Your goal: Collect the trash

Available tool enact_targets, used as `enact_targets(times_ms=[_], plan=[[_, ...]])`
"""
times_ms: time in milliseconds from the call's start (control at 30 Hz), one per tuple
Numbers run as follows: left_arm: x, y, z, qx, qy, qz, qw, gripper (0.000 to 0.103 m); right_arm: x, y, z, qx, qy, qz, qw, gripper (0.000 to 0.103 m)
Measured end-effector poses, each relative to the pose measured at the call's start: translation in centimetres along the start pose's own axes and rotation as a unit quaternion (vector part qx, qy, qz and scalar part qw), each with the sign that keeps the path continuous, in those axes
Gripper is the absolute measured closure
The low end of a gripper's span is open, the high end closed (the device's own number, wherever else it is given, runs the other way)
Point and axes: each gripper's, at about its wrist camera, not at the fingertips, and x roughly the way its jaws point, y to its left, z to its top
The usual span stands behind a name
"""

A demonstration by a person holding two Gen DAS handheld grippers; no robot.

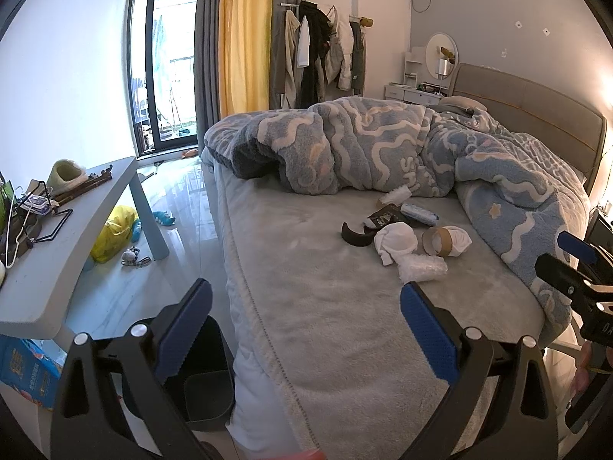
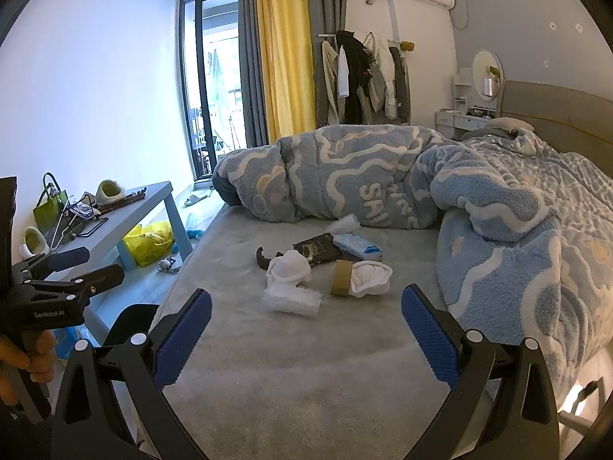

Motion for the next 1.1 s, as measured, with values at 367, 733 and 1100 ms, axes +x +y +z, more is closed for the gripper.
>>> enact_targets(times_ms=[367,733,1100], plan=[[0.04,0.03,-0.01,-0.001,0.000,0.000,1.0000,0.003,0.02,-0.09,-0.04,-0.001,0.000,0.000,1.000,0.003],[0.04,0.03,-0.01,-0.001,0.000,0.000,1.0000,0.003,0.05,-0.01,-0.18,-0.003,-0.001,0.002,1.000,0.003],[0.04,0.01,-0.01,0.000,0.000,0.001,1.0000,0.003,0.08,0.03,-0.20,-0.001,0.001,0.003,1.000,0.003]])
